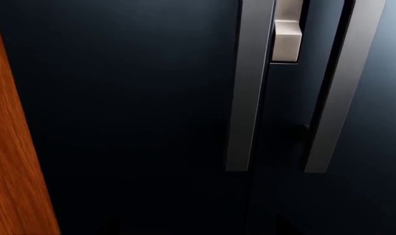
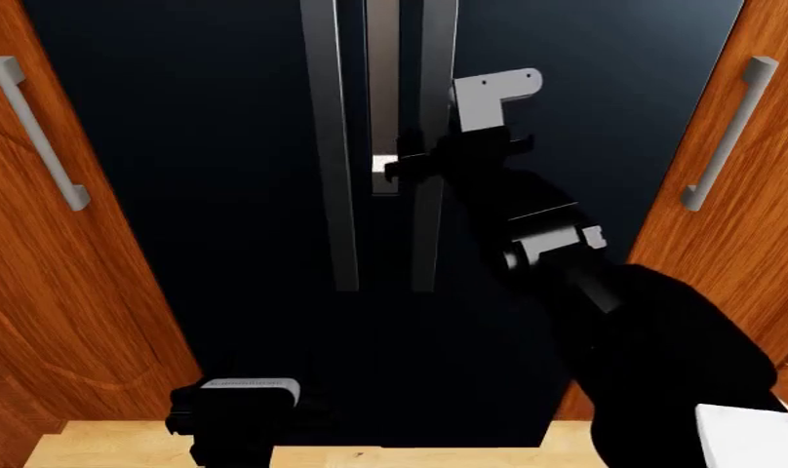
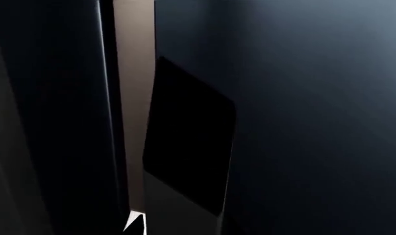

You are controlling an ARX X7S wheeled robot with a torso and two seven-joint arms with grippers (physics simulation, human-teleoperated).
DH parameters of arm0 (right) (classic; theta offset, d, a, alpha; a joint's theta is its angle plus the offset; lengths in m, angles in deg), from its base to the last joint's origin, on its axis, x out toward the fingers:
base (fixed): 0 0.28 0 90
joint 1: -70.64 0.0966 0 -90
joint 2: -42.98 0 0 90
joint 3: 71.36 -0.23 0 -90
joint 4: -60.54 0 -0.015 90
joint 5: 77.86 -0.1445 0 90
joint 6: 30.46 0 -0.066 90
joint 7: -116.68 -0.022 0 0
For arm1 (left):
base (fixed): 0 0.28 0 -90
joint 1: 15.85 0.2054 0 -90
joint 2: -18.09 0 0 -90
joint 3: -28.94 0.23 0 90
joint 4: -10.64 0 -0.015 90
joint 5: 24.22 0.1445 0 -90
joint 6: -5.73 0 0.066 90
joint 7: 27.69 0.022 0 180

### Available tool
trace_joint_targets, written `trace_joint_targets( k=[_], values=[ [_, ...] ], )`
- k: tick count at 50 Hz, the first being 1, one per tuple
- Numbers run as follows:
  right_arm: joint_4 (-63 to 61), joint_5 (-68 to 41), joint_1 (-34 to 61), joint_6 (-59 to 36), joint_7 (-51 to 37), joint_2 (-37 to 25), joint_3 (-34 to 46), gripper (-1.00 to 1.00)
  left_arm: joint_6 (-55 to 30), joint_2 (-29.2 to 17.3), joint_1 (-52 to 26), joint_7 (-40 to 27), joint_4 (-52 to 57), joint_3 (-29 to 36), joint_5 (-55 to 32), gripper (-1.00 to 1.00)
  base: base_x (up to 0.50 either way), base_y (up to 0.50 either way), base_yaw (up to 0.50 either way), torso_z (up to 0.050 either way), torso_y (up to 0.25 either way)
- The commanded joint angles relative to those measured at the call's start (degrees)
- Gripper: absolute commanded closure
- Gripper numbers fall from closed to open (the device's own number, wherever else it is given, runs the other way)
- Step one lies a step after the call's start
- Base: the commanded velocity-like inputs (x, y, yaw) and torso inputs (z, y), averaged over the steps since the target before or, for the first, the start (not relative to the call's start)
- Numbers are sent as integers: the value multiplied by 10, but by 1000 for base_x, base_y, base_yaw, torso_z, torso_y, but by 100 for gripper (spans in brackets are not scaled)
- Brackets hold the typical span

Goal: Open the fridge door

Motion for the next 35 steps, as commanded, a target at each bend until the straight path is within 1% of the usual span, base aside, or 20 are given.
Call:
trace_joint_targets(
  k=[1,13,21,22,24,27,35],
  values=[
    [23,-35,12,15,-17,0,29,100,5,-1,1,0,-1,-5,-4,-100,0,-3,-3,0,0],
    [14,-54,-3,41,-17,0,46,100,5,-4,1,-2,-1,-2,-7,-100,1,-1,-3,0,0],
    [-16,-51,-6,59,-36,-5,52,100,6,-6,1,-4,-2,1,-9,-100,0,-1,-2,0,0],
    [-102,-45,-7,55,-88,-52,59,100,6,-7,0,-4,-2,1,-10,-100,0,0,-3,0,0],
    [-208,-39,-9,51,-133,-93,64,100,7,-7,1,-4,-2,1,-10,-100,0,-3,-2,0,0],
    [-309,-37,-10,48,-180,-139,66,100,7,-8,0,-6,-2,3,-10,-100,0,-1,0,0,0],
    [-448,-27,-6,36,-249,-204,77,100,6,-9,-1,-8,-3,6,-11,-100,0,0,0,0,2]
  ],
)
